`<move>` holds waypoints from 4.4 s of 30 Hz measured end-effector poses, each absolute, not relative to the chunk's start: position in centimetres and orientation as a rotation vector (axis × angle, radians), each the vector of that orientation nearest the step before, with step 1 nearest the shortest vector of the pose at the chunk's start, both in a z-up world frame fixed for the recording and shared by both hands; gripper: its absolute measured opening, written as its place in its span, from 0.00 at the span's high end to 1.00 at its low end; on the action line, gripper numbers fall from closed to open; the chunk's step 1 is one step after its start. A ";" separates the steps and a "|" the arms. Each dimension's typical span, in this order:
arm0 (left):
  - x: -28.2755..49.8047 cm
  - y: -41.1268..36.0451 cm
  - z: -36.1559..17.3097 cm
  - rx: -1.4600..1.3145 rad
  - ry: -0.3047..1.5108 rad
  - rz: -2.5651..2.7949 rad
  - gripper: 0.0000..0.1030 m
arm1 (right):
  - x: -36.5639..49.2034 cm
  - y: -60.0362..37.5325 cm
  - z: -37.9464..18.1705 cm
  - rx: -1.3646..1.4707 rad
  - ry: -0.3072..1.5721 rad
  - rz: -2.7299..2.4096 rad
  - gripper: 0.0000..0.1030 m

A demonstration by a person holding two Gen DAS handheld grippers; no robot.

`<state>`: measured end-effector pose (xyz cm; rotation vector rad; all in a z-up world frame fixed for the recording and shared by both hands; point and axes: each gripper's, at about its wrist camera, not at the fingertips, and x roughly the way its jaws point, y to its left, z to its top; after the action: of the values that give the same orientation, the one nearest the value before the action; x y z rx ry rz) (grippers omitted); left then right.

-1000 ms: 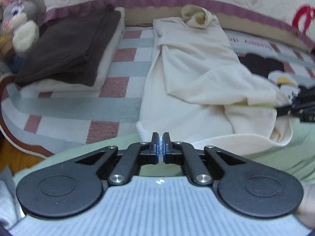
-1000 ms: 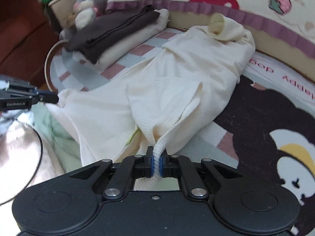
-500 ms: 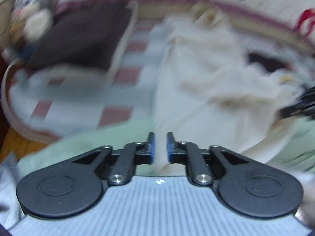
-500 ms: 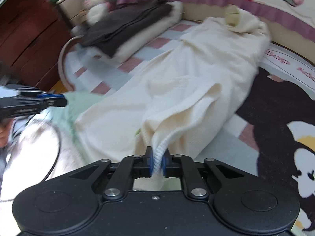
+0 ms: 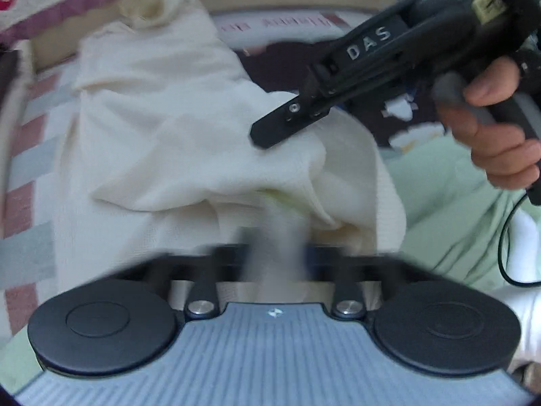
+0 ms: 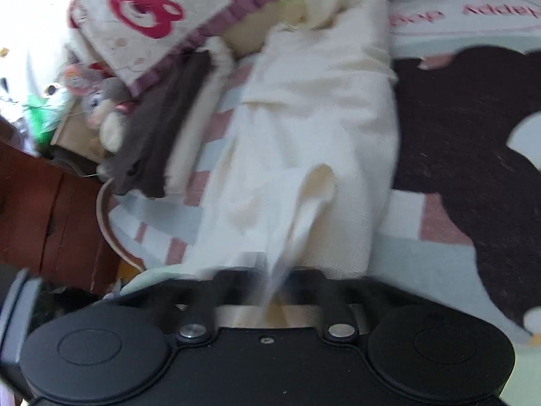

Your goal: Fold clothes

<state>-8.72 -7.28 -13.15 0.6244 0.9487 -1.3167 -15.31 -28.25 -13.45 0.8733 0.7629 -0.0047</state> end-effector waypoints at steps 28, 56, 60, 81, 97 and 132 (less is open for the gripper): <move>-13.1 -3.3 -10.9 0.688 0.943 -1.526 0.89 | -25.6 -26.6 -7.2 0.753 0.374 0.127 0.95; -12.7 -8.2 -12.9 0.627 0.883 -1.353 0.55 | -25.2 -27.1 -8.0 0.747 0.420 0.099 0.95; -11.9 -7.4 -13.2 0.561 0.927 -1.342 0.79 | -25.1 -27.1 -8.0 0.748 0.418 0.107 0.95; -11.4 -2.9 -8.8 0.394 0.929 -1.425 0.95 | -26.6 -28.2 -8.9 0.743 0.427 -0.009 0.95; -3.0 -0.5 -8.2 0.077 0.988 -1.132 0.44 | -26.2 -26.9 -6.9 0.733 0.304 0.119 0.95; -4.5 -5.3 -9.1 0.356 1.038 -1.536 0.57 | -24.5 -25.2 -5.8 0.736 0.292 0.279 0.95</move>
<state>-4.48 -5.33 -9.06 0.3560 1.0378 -1.5362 -24.54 -25.16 -5.80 0.7362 0.2915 0.2794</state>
